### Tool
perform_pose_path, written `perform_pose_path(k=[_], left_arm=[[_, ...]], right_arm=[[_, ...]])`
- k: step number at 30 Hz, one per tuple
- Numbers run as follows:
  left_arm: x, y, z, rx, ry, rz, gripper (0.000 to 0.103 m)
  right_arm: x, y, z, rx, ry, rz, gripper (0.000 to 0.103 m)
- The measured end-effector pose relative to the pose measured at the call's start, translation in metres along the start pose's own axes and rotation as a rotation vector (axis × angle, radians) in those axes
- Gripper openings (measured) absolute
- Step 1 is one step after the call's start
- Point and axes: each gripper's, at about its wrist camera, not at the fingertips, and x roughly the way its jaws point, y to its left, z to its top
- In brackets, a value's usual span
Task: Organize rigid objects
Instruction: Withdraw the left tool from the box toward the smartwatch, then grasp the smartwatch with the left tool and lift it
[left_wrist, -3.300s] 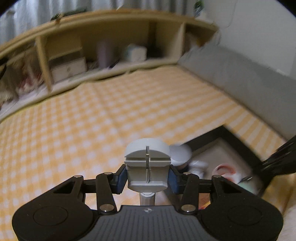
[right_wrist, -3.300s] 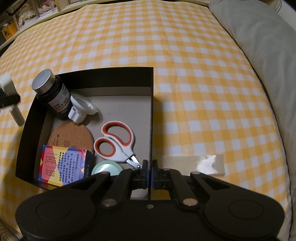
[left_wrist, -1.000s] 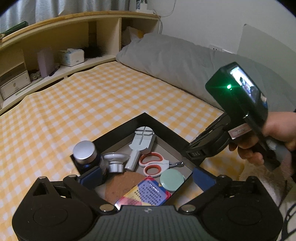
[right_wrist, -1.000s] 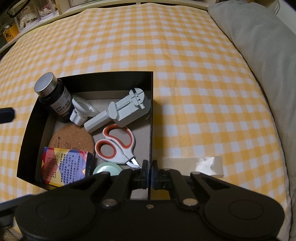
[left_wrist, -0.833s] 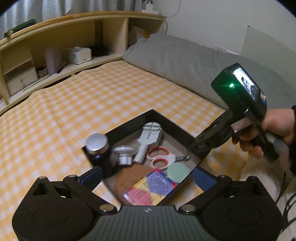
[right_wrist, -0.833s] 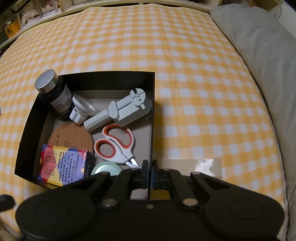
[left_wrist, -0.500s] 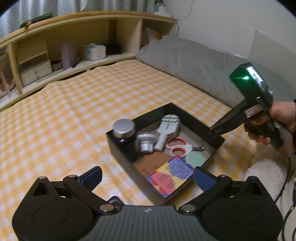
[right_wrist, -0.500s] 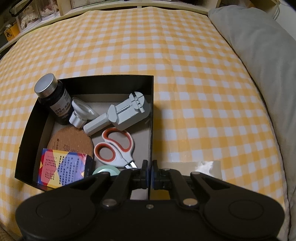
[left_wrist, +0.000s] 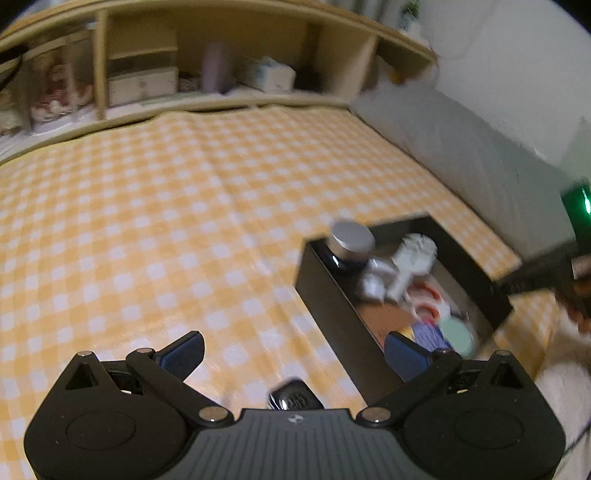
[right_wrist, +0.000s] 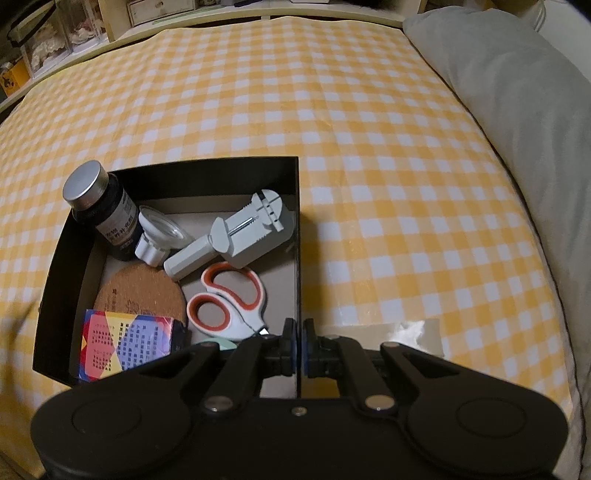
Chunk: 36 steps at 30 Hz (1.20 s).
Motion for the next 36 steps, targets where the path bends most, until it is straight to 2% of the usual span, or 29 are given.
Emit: perform_pose_path(k=[5,7,9,13,16,22,24,28,31,32,36], left_arm=[[-0.010,0.022,0.012,-0.043,-0.088,-0.014,0.099],[-0.012,0.026,0.016,0.001,-0.120,0.002,0.096],[-0.011,0.026,0.016,0.088,-0.128,0.049,0.091],[0.003,0.030,0.008,0.201,-0.084,0.068,0.085],[0.014,0.031,-0.005,0.275,-0.029,0.017,0.080],[0.037,0.016,-0.031,0.417,0.089,-0.106,0.079],[0.046,0.009,-0.037,0.451,0.111,-0.122,0.080],[0.063,0.001,-0.043,0.462,0.137,-0.127,0.079],[0.068,0.003,-0.040,0.425,0.139,-0.140,0.058],[0.068,0.003,-0.039,0.417,0.131,-0.142,0.055],[0.064,0.002,-0.038,0.422,0.144,-0.173,0.055]], right_arm=[[0.004,0.004,0.000,-0.016,0.012,-0.001,0.007],[0.006,0.007,-0.001,-0.023,0.013,-0.006,0.007],[0.008,0.008,-0.001,-0.030,0.015,-0.011,0.007],[0.009,0.008,-0.002,-0.031,0.014,-0.010,0.007],[0.009,0.008,-0.001,-0.032,0.015,-0.011,0.007],[0.011,0.008,-0.001,-0.037,0.017,-0.010,0.007],[0.011,0.009,-0.002,-0.040,0.017,-0.012,0.007],[0.012,0.008,-0.002,-0.043,0.017,-0.013,0.008],[0.013,0.008,-0.002,-0.044,0.017,-0.012,0.009],[0.013,0.008,-0.002,-0.043,0.016,-0.010,0.009],[0.014,0.008,-0.002,-0.044,0.017,-0.009,0.010]])
